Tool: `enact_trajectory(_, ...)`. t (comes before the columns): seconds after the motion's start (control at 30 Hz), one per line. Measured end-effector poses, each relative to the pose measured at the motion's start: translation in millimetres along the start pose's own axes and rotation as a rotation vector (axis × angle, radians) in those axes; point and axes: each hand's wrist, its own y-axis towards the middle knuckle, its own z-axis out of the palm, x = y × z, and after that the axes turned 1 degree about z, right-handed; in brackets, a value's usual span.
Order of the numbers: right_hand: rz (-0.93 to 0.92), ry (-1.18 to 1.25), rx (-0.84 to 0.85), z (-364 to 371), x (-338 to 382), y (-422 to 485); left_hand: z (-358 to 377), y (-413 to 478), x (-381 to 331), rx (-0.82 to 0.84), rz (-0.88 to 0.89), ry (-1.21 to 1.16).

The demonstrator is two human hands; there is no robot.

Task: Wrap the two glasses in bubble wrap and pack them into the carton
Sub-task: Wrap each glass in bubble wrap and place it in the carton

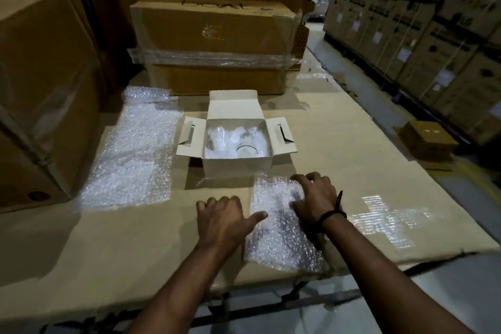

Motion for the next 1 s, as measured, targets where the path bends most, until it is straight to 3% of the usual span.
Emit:
enact_trajectory(0.1, -0.017, -0.053, 0.07, -2, 7, -2, 2, -3, 3, 0.094, 0.08, 0.0)
enact_trajectory(0.2, -0.164, -0.066, -0.022, -13, 17, 4, -3, 5, 10, 0.112, 0.1, -0.237)
enact_trajectory(0.3, -0.432, -0.081, -0.097, -20, 40, 12, -14, 15, 19, -0.021, 0.079, -0.402)
enact_trajectory(0.43, -0.625, -0.177, -0.194, -29, 69, 30, -25, 23, 38, -0.249, 0.28, -0.596)
enact_trajectory(0.5, -0.599, -0.149, -0.233, -38, 78, 35, -31, 23, 48, -0.333, 0.237, -0.717)
enact_trajectory(0.6, -0.414, 0.031, -0.132, -51, 85, 38, -41, 21, 62, -0.261, 0.043, -0.894)
enact_trajectory(0.7, -0.322, 0.217, 0.033, -60, 88, 42, -52, 23, 75, -0.342, 0.004, -0.87)
enact_trajectory(0.8, -0.334, 0.174, 0.163, -64, 94, 45, -60, 30, 84, -0.396, -0.006, -0.851)
enact_trajectory(0.87, -0.359, 0.07, 0.131, -61, 101, 45, -58, 35, 91, -0.403, 0.023, -0.721)
enact_trajectory(1.0, -0.423, -0.024, -0.119, -36, 107, 32, -37, 34, 110, -0.324, 0.07, -0.519)
